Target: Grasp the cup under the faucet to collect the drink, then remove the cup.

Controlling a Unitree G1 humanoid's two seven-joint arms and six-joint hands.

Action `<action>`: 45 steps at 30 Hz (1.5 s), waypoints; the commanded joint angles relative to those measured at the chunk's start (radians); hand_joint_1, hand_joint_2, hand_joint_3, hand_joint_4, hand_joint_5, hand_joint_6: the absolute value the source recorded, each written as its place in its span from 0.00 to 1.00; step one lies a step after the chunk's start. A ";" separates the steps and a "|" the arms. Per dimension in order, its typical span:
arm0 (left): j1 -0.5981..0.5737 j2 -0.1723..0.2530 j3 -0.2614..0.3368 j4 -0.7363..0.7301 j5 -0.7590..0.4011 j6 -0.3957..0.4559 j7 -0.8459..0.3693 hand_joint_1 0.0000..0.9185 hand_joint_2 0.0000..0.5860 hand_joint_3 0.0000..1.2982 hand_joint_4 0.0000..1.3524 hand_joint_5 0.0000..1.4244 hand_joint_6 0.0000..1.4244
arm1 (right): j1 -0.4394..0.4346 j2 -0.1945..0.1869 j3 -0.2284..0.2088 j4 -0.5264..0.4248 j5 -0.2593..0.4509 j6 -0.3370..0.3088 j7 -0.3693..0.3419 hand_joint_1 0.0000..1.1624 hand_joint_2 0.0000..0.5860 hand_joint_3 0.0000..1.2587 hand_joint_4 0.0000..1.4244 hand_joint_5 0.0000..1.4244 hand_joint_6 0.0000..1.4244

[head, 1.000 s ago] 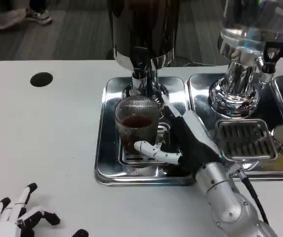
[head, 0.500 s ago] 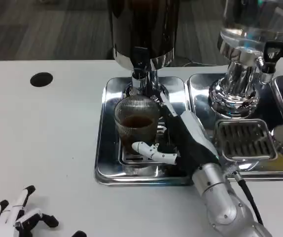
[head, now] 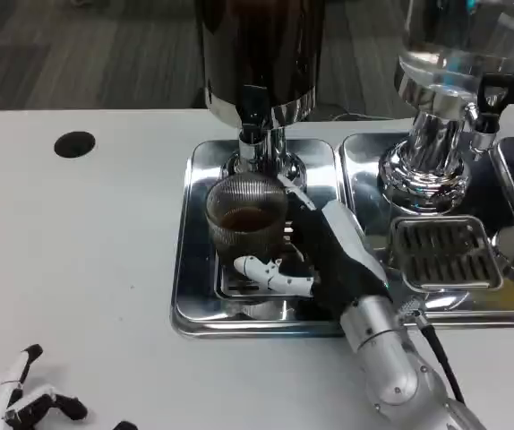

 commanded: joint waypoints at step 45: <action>-0.097 -0.002 -0.020 -0.023 0.017 0.012 -0.047 0.00 0.21 0.48 0.07 0.12 0.07 | 0.215 -0.086 -0.104 -0.272 -0.016 -0.092 -0.123 0.72 0.35 0.53 0.52 0.46 0.42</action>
